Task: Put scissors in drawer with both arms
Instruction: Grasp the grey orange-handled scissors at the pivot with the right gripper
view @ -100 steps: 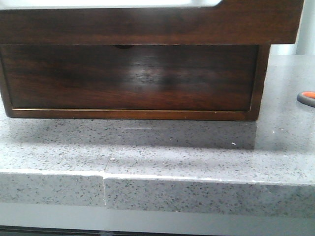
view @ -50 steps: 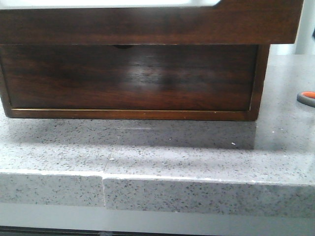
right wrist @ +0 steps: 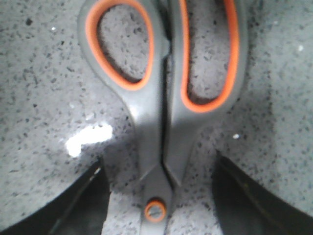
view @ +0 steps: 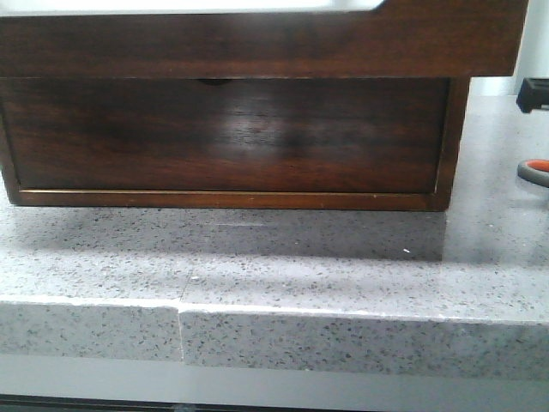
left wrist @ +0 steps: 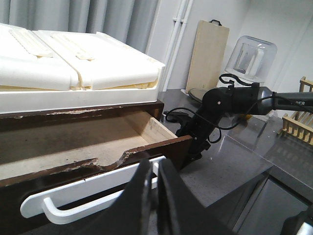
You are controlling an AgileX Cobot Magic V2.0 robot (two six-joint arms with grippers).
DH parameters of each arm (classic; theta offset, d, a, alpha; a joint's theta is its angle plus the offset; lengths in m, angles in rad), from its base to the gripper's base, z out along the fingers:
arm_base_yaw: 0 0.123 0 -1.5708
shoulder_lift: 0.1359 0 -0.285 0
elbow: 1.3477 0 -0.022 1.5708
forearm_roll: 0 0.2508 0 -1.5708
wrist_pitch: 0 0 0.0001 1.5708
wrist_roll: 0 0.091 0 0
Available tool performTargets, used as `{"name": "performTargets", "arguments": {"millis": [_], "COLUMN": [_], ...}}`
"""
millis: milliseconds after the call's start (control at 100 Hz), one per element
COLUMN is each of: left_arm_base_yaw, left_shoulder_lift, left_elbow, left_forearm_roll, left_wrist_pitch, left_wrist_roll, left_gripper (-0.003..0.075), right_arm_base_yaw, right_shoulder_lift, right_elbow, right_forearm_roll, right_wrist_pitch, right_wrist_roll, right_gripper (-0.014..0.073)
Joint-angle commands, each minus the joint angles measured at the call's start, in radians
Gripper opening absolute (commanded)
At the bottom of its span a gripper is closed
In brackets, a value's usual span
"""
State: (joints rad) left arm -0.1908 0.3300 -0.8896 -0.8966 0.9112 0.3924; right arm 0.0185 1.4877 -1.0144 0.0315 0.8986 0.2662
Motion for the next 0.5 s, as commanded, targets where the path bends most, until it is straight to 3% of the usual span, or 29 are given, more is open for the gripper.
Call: {"name": "performTargets", "arguments": {"millis": [0,140,280,400,490], "left_arm_base_yaw": [-0.009,-0.009,-0.009,-0.009,-0.009], "left_shoulder_lift": [0.014,0.014,0.014,0.014,0.014], "left_elbow": [-0.028,-0.028,-0.028,-0.028,-0.028], "left_forearm_roll": [-0.04,-0.04,-0.04,-0.04,-0.04], "left_wrist_pitch": [-0.056,-0.056,-0.056,-0.056,-0.056], "left_wrist_roll": [0.002,0.0,0.0,0.0,0.0], "left_gripper": [-0.002,-0.002,-0.002,-0.002,-0.002], "right_arm_base_yaw": [0.0,0.0,0.0,0.0,0.0], "right_shoulder_lift": [-0.014,0.005,0.017,0.019,0.019], "right_elbow": [-0.03,-0.03,-0.03,-0.03,-0.03], "right_forearm_roll": [-0.006,-0.006,-0.006,-0.011,-0.025], "right_wrist_pitch": [-0.033,-0.046,-0.041,-0.04,-0.042], "right_wrist_roll": [0.012,0.029,0.028,0.028,0.028], "right_gripper": [0.0403,0.0379,0.0185,-0.0053,-0.007]}}
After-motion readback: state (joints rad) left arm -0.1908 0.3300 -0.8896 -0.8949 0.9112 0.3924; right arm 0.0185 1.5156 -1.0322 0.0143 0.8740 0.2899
